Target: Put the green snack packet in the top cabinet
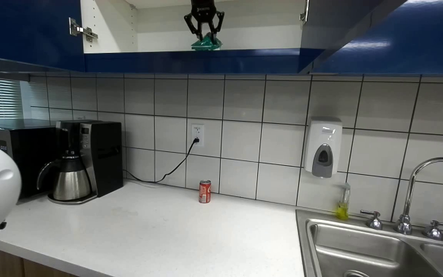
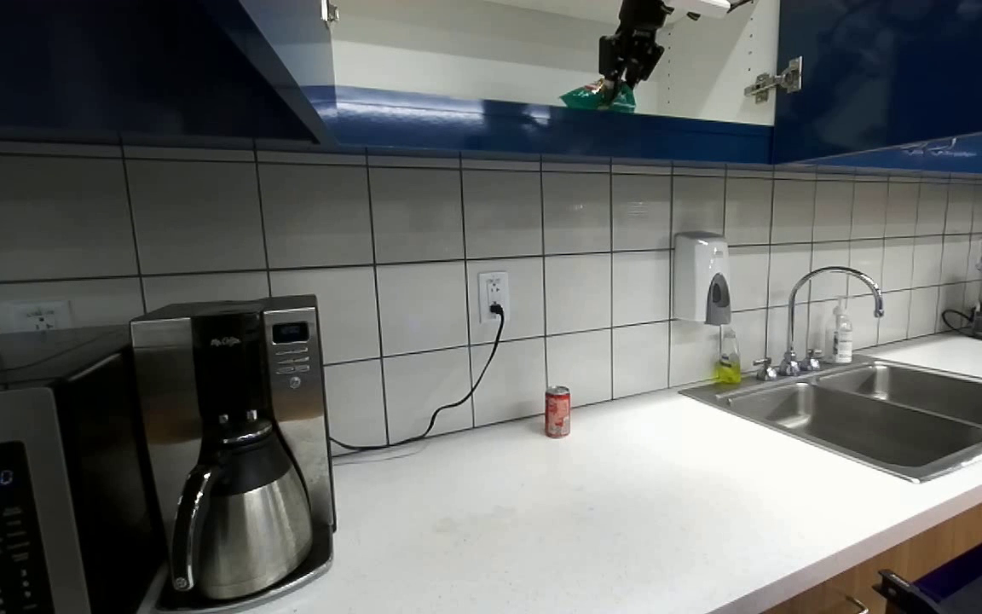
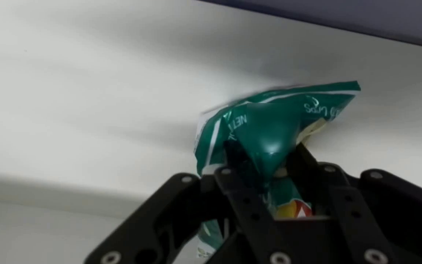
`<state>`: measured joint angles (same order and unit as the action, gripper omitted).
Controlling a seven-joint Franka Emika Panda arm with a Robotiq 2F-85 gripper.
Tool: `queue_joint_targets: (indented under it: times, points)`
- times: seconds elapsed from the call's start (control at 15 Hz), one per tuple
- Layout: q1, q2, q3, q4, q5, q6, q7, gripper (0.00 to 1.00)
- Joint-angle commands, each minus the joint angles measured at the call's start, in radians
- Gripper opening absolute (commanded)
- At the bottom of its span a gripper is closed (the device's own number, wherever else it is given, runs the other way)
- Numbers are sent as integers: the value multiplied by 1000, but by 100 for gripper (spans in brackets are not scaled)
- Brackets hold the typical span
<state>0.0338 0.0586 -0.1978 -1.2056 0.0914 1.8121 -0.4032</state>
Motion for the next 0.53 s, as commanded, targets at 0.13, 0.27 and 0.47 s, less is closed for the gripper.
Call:
queue_joint_targets:
  times: [0.13,0.27,0.47]
  points:
    - [-4,11,-4,27,0,-7,-25,90]
    - [-3,5,-4,25,-5,-8,-23,100]
    - [0,-3,-2,26,-12,-14,-18,100]
